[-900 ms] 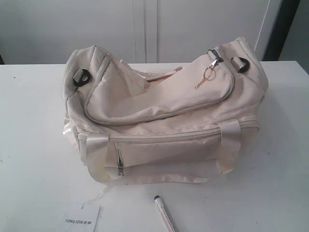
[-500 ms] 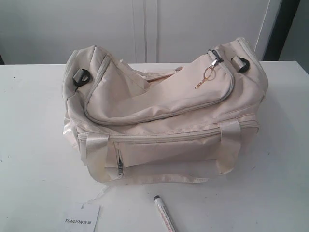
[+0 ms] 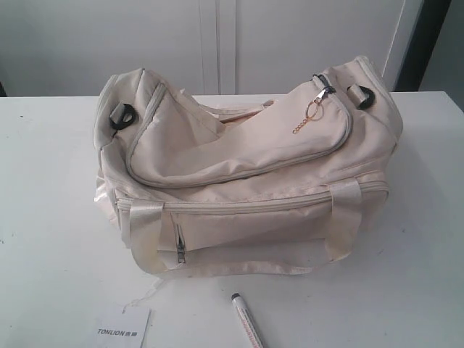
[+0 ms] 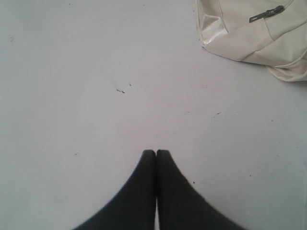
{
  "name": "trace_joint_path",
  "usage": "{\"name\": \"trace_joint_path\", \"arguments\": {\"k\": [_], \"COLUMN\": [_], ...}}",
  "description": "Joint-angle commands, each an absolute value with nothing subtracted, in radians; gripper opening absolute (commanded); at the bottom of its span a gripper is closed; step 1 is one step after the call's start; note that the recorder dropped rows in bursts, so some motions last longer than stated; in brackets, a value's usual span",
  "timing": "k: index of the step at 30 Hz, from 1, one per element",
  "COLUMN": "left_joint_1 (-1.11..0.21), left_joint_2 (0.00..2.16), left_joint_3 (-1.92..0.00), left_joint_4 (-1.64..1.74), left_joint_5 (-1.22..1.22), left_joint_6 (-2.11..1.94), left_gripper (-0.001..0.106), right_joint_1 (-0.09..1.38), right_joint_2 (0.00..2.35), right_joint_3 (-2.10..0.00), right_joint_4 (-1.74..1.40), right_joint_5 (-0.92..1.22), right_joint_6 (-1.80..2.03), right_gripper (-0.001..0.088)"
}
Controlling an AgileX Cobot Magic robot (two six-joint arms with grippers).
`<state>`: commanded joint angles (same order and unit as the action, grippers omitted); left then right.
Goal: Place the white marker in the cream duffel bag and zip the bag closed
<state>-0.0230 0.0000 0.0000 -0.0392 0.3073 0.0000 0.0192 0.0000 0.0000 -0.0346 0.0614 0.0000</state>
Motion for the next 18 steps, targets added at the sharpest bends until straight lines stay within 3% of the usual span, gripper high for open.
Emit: {"name": "trace_joint_path", "arguments": {"k": [18], "left_joint_1": [-0.023], "left_joint_2": [0.0], "left_joint_3": [0.0], "left_joint_4": [-0.039], "left_joint_5": [0.307], "left_joint_6": [0.0], "left_gripper": [0.0], "right_joint_1": [0.019], "right_joint_2": [0.0], "right_joint_3": [0.0], "right_joint_4": [-0.035], "right_joint_5": [-0.127], "right_joint_6": [0.0], "right_gripper": [0.0]}}
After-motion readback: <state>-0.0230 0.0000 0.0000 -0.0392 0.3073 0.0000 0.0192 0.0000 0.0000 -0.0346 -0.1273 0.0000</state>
